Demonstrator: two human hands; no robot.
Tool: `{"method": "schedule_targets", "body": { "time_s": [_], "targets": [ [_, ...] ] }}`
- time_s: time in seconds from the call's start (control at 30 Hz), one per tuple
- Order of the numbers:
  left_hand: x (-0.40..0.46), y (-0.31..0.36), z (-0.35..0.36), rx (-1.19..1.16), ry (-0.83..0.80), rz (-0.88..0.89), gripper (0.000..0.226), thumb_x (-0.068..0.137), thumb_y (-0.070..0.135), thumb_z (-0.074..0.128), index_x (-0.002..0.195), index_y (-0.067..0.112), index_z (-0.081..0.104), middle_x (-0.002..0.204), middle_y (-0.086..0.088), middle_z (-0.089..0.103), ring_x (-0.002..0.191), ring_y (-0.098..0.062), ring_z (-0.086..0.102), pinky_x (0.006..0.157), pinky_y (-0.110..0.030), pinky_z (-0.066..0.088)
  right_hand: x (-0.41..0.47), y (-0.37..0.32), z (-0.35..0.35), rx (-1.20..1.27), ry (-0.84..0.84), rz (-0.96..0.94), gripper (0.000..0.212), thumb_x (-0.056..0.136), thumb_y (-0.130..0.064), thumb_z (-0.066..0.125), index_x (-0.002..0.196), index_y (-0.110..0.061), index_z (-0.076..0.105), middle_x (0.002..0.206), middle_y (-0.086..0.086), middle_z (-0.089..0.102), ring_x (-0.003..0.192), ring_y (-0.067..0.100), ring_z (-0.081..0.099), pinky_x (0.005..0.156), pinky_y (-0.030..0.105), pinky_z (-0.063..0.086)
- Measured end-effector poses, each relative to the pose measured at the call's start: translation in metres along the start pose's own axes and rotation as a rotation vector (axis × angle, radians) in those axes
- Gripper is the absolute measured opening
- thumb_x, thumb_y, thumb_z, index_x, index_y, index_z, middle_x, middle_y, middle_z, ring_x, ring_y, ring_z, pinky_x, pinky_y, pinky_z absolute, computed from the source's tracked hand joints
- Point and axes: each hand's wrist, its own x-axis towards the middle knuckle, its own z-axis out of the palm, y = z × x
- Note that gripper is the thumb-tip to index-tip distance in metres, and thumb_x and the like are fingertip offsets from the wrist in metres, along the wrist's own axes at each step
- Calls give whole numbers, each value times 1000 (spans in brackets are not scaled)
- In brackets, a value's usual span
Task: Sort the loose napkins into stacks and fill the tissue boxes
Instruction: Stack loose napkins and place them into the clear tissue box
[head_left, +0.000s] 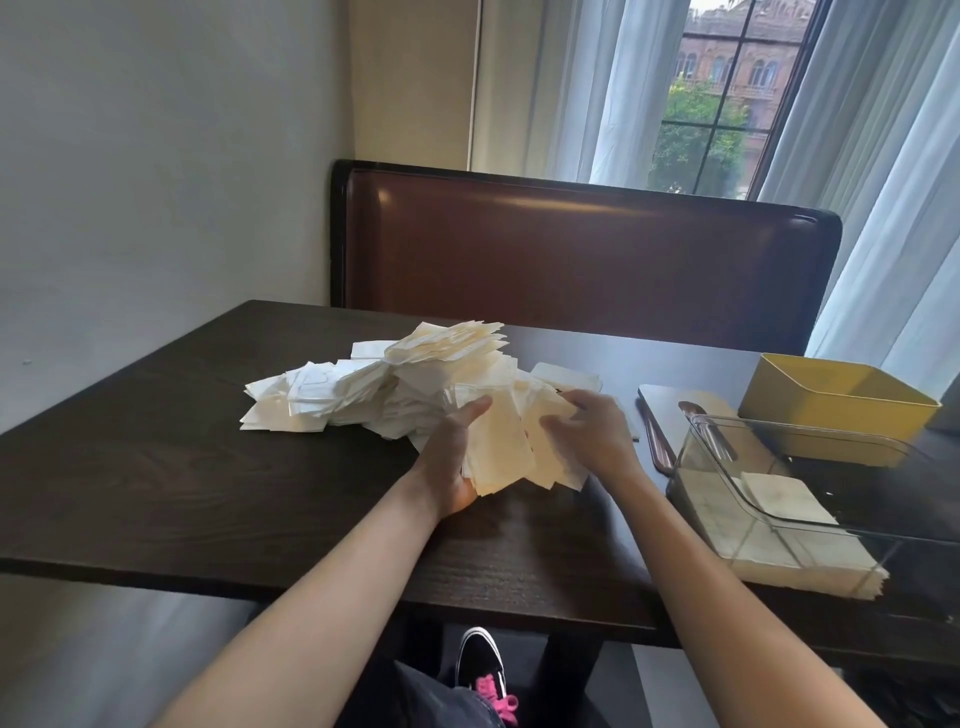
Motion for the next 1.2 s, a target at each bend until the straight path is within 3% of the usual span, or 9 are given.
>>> {"method": "schedule_targets", "body": {
  "time_s": [0.1, 0.27, 0.4, 0.5, 0.57, 0.67, 0.8, 1.0, 1.2],
  "targets": [
    [2, 0, 0, -6, -3, 27, 48, 98, 41, 57, 139, 16, 57, 102, -7, 73, 95, -26, 71, 86, -44, 56, -3, -1, -12, 103, 167, -52, 20, 84, -19, 73, 101, -8, 76, 94, 2, 73, 83, 19, 64, 64, 21, 45],
    [0, 1, 1, -53, -26, 15, 53, 95, 54, 55, 137, 22, 59, 128, -11, 68, 114, -30, 67, 96, -47, 54, -12, -21, -35, 359, 297, -117, 14, 83, -15, 73, 97, -13, 76, 90, -2, 73, 84, 19, 68, 77, 38, 55],
    [-2, 2, 2, -98, -84, 19, 55, 97, 57, 46, 133, 17, 60, 109, -13, 74, 94, -28, 73, 82, -43, 60, -20, -45, -47, 620, 202, -175, 9, 88, -11, 69, 94, -11, 75, 78, -5, 71, 73, 8, 65, 64, 25, 55],
    [-4, 2, 5, -130, -109, 22, 53, 99, 60, 40, 131, 22, 59, 114, -14, 74, 97, -32, 73, 80, -47, 59, -25, -57, -47, 712, 50, -207, 13, 91, -10, 67, 101, -5, 74, 82, 4, 69, 75, 14, 63, 64, 26, 54],
    [-5, 1, 3, -165, -145, 27, 59, 98, 63, 36, 131, 22, 63, 120, -15, 71, 101, -36, 71, 80, -50, 60, -25, -59, -40, 626, -44, -212, 10, 90, -8, 68, 97, -6, 75, 81, 4, 71, 72, 14, 64, 63, 24, 53],
    [-6, -2, -1, -154, -195, -16, 72, 97, 69, 28, 117, 19, 76, 125, -20, 68, 107, -40, 68, 92, -57, 56, -25, -54, -28, 405, -131, -196, 7, 89, -12, 70, 88, -15, 76, 81, -1, 72, 72, 8, 65, 65, 22, 52],
    [-5, -1, -4, -119, -204, -122, 80, 94, 74, 29, 120, 13, 74, 131, -22, 63, 117, -38, 61, 109, -56, 41, -20, -42, -17, 216, -123, -203, 9, 90, -14, 68, 88, -18, 76, 86, 1, 72, 80, 19, 68, 73, 31, 56],
    [-5, -1, -1, 6, -171, -45, 47, 91, 39, 56, 126, 9, 67, 118, -21, 65, 102, -35, 65, 103, -56, 45, -21, -40, -20, 175, -100, -223, 16, 94, -11, 63, 99, -17, 77, 92, -7, 71, 79, 4, 64, 68, 15, 51],
    [-6, 1, 0, 54, -174, -60, 52, 89, 31, 59, 135, 6, 59, 125, -23, 60, 109, -38, 60, 103, -52, 45, -20, -38, -24, 179, 48, -184, 15, 81, -12, 78, 94, -20, 78, 87, -3, 74, 78, 11, 69, 71, 23, 56]
  ]
}}
